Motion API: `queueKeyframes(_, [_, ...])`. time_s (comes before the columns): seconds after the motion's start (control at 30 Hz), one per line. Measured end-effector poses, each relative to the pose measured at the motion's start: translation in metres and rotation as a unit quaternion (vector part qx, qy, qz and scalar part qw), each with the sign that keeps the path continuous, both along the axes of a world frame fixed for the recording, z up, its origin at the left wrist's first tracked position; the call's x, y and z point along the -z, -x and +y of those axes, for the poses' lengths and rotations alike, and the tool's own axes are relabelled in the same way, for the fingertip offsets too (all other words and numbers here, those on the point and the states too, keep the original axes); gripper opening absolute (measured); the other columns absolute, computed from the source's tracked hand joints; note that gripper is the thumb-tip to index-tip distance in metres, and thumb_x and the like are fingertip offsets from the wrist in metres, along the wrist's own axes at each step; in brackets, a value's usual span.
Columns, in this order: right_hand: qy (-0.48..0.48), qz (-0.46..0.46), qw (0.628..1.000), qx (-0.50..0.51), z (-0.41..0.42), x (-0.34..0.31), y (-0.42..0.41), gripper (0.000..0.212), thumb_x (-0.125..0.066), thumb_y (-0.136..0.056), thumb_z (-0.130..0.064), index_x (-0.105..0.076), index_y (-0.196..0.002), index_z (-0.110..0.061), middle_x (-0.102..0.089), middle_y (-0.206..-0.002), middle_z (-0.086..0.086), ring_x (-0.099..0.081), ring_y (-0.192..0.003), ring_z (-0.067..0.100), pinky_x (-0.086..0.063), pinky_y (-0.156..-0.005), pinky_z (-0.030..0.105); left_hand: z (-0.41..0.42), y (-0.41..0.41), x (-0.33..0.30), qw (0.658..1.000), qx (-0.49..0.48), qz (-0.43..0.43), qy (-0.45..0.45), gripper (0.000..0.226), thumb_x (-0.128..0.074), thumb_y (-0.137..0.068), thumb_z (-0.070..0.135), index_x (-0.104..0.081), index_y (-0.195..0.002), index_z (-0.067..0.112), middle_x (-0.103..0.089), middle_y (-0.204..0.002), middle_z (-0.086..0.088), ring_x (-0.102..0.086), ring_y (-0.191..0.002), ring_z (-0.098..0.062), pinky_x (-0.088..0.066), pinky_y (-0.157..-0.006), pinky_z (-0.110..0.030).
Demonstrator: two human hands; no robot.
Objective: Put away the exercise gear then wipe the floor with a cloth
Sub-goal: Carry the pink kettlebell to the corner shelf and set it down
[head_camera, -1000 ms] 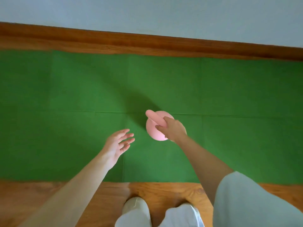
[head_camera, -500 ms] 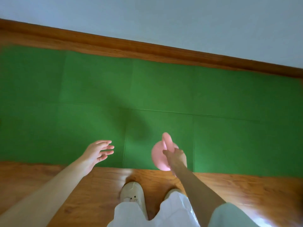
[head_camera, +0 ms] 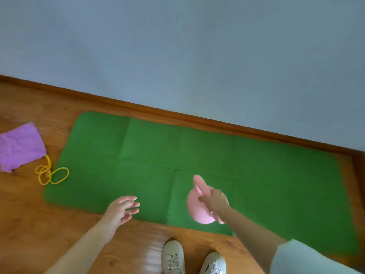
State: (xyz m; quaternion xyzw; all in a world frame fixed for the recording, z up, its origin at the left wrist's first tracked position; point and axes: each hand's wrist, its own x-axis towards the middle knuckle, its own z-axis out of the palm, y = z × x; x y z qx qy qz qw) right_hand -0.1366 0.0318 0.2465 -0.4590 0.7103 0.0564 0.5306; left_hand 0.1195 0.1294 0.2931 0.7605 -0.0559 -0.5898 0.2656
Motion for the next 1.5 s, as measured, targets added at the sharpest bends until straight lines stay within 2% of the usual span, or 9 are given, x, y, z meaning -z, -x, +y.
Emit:
queueKeyframes(0.17, [0.06,-0.023,0.994,-0.087,-0.027,-0.153,-0.034,0.044,-0.061,-0.083,-0.02,-0.056,-0.125,-0.012,-0.065,-0.095,0.008,-0.057,-0.07,0.018,-0.054,-0.077,0.035,-0.018,-0.011,-0.143,0.997,-0.046,-0.011,0.053,0.016,-0.046,-0.092,0.002,-0.058,-0.103,0.006,-0.063,-0.094,-0.006,-0.058,-0.077,-0.015,-0.045,-0.064,-0.023])
queueKeyframes(0.27, [0.086,-0.045,0.987,-0.132,-0.035,-0.251,-0.047,0.045,-0.058,-0.086,-0.02,-0.052,-0.129,-0.013,-0.06,-0.084,0.004,-0.051,-0.067,0.017,-0.046,-0.061,0.023,-0.017,-0.025,-0.233,0.991,-0.031,-0.017,0.133,0.018,-0.044,-0.094,0.002,-0.059,-0.104,0.007,-0.064,-0.093,-0.005,-0.06,-0.08,-0.016,-0.046,-0.07,-0.025])
queueKeyframes(0.43, [0.142,-0.053,0.973,-0.173,-0.035,-0.391,-0.06,0.029,-0.061,-0.087,-0.026,-0.06,-0.103,-0.002,-0.049,-0.059,0.001,-0.042,-0.05,0.013,-0.035,-0.053,0.02,-0.001,-0.038,-0.362,0.967,-0.021,-0.035,0.25,0.019,-0.043,-0.095,0.005,-0.06,-0.098,0.011,-0.066,-0.092,-0.004,-0.062,-0.084,-0.017,-0.047,-0.074,-0.026])
queueKeyframes(0.57, [0.198,-0.083,0.953,-0.216,-0.013,-0.5,-0.061,0.017,-0.064,-0.084,-0.023,-0.058,-0.076,-0.009,-0.046,-0.055,0.001,-0.04,-0.047,0.014,-0.032,-0.051,0.021,0.027,-0.044,-0.437,0.936,-0.068,-0.086,0.333,0.022,-0.042,-0.095,0.004,-0.061,-0.094,0.015,-0.067,-0.09,-0.002,-0.063,-0.081,-0.015,-0.047,-0.072,-0.024])
queueKeyframes(0.7, [0.277,-0.129,0.918,-0.252,0.002,-0.582,-0.058,0.018,-0.062,-0.08,-0.011,-0.058,-0.075,0.006,-0.044,-0.054,0.004,-0.039,-0.042,0.011,-0.03,-0.051,0.024,0.056,-0.045,-0.484,0.904,-0.133,-0.121,0.389,0.022,-0.043,-0.094,0.002,-0.062,-0.096,0.014,-0.068,-0.087,-0.001,-0.062,-0.08,-0.015,-0.046,-0.074,-0.026])
queueKeyframes(0.8, [0.322,-0.131,0.893,-0.286,0.014,-0.611,-0.067,0.019,-0.06,-0.079,-0.01,-0.062,-0.087,0.008,-0.046,-0.056,0.005,-0.041,-0.044,0.011,-0.03,-0.051,0.023,0.072,-0.041,-0.507,0.894,-0.144,-0.125,0.407,0.023,-0.042,-0.094,0.003,-0.062,-0.098,0.013,-0.068,-0.09,-0.001,-0.063,-0.082,-0.015,-0.047,-0.077,-0.028])
queueKeyframes(1.07, [0.342,-0.181,0.824,-0.413,0.035,-0.639,-0.085,0.024,-0.069,-0.071,-0.019,-0.063,-0.079,0.002,-0.049,-0.058,0.004,-0.046,-0.05,0.014,-0.032,-0.054,0.026,0.125,-0.003,-0.535,0.86,-0.204,-0.121,0.451,0.022,-0.044,-0.094,0.004,-0.063,-0.102,0.011,-0.07,-0.091,-0.003,-0.065,-0.082,-0.015,-0.047,-0.07,-0.026])
queueKeyframes(1.27, [0.302,-0.209,0.793,-0.486,0.054,-0.629,-0.105,0.02,-0.065,-0.075,-0.013,-0.055,-0.058,-0.017,-0.044,-0.039,-0.011,-0.044,-0.041,0.006,-0.033,-0.052,0.022,0.186,0.029,-0.524,0.819,-0.32,-0.135,0.458,0.02,-0.046,-0.093,0.005,-0.065,-0.095,0.012,-0.07,-0.086,-0.004,-0.065,-0.075,-0.013,-0.05,-0.069,-0.023])
queueKeyframes(1.5, [0.25,-0.27,0.703,-0.609,0.109,-0.602,-0.149,0.009,-0.07,-0.075,-0.016,-0.067,-0.073,-0.024,-0.056,-0.048,-0.014,-0.05,-0.042,-0.003,-0.039,-0.052,0.017,0.257,0.048,-0.512,0.781,-0.434,-0.2,0.401,0.019,-0.046,-0.095,0.013,-0.064,-0.095,0.012,-0.072,-0.079,0.002,-0.067,-0.076,-0.012,-0.052,-0.071,-0.02])
